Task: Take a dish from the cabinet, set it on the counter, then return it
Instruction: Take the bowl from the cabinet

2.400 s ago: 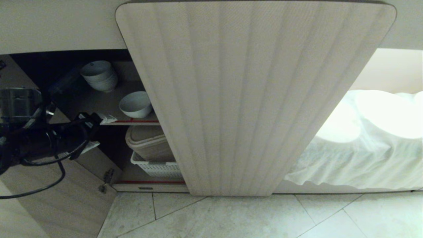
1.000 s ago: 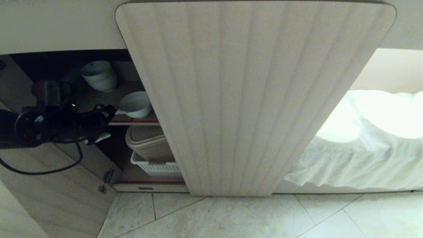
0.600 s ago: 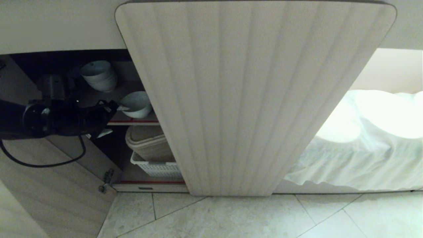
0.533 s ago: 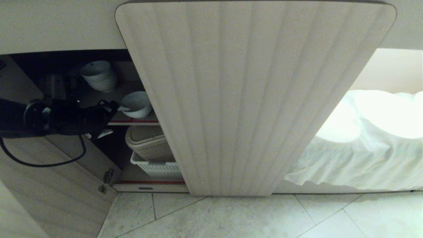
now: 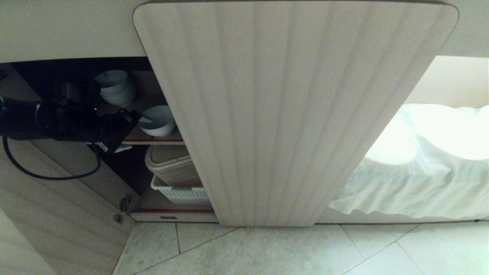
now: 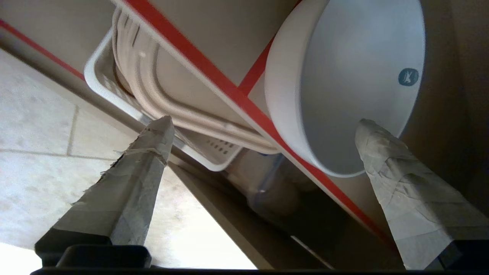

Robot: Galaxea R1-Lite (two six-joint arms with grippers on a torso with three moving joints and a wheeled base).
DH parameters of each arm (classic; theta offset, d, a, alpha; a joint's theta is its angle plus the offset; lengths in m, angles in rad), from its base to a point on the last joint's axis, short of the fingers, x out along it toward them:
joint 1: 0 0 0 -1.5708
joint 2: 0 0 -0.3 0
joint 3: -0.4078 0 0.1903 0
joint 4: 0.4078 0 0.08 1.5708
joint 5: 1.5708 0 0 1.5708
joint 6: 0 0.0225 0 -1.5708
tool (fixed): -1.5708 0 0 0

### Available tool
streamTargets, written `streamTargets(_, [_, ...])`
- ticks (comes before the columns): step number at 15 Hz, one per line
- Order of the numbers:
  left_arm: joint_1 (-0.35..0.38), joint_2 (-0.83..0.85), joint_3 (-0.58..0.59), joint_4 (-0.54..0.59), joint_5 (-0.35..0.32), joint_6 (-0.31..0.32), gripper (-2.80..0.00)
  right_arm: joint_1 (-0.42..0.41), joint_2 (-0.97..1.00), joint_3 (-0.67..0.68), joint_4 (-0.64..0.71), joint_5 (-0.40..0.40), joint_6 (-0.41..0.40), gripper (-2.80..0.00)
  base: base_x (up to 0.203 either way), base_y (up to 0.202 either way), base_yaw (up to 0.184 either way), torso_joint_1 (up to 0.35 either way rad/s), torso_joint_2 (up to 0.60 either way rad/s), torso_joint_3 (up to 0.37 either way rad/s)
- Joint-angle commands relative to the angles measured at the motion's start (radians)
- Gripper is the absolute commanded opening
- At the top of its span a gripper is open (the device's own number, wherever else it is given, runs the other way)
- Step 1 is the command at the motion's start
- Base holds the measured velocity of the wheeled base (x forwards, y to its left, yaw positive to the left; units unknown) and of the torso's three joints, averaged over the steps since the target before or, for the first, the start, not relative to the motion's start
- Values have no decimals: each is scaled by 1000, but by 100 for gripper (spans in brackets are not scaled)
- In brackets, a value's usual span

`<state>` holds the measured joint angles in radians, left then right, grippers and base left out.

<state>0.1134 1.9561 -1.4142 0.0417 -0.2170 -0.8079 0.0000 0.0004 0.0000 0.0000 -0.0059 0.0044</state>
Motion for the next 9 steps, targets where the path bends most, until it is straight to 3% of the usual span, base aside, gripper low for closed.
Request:
streamTargets(1, [2,18,-12,14,-1,54,0,0,0,0,0,0,0,-280,0,0,0,0,0,0])
streamTargets(7, [-1,28,-17,20,7,63,0,0,0,0,0,0,0,-280,0,0,0,0,0,0])
streamTargets(9, [0,40,-30,21,10,106,0,0,0,0,0,0,0,-280,0,0,0,0,0,0])
